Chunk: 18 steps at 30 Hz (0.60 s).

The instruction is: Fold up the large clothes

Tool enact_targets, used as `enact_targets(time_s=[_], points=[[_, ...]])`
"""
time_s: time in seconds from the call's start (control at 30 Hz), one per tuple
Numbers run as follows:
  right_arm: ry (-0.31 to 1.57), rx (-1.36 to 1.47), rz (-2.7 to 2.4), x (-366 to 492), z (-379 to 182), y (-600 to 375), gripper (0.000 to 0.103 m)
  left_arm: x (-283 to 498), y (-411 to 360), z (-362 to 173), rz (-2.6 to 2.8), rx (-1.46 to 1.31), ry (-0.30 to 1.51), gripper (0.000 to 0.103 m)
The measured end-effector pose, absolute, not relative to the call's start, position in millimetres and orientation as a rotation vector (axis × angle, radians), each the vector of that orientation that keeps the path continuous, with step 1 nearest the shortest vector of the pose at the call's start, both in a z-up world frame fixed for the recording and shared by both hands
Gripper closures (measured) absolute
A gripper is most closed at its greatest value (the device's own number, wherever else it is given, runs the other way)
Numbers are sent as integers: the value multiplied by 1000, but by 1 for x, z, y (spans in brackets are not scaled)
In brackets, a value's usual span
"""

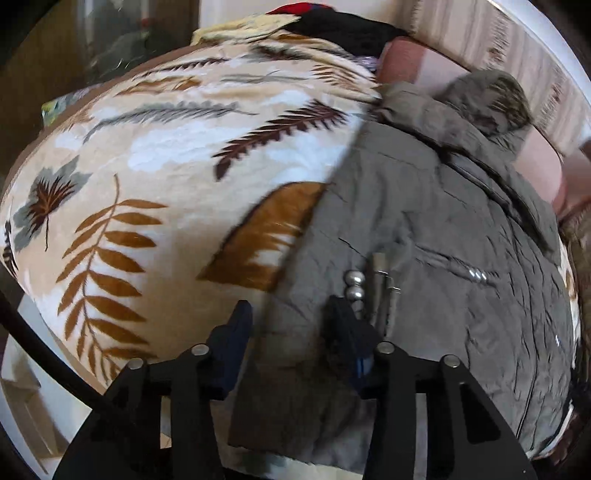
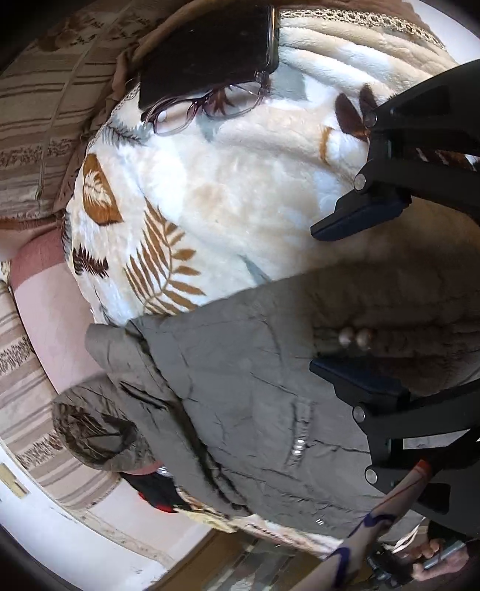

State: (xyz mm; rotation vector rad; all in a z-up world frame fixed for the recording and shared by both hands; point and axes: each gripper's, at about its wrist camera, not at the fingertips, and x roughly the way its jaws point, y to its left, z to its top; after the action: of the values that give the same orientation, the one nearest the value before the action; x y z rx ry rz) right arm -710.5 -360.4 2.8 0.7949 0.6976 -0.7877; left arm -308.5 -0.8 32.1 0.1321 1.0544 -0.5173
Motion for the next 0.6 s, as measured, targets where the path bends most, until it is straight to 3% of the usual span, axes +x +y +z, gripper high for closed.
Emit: enact_targets(time_s=[0.03,0.07,0.1,0.23,0.3,0.37,0.47,0.6], points=[[705,776,-791,-708,3,-359,33,-312,-4,33,-522,146,1043,63],[711,759,-787,-705,3,-358,42,-319,-9,36,-522,180,1019,63],[714,739,-775,-702,5,-356,63,-324,-14,40,-515,218,988,64],[731,644,-813,-691,12,-348,62,-338,-16,59,-458,247,888,59],[709,571,-898,-691,22,-343,48,-346,-18,71,-456,261,822,52],[637,485,-973,-693,38,-335,43,-354,-26,82,-465,273,762,45],[558,444,-908,-680,56,-325,43,-369,-51,90,-517,314,716,42],[613,443,-739,-643,46,-302,43,-391,-97,77,-584,373,708,42]])
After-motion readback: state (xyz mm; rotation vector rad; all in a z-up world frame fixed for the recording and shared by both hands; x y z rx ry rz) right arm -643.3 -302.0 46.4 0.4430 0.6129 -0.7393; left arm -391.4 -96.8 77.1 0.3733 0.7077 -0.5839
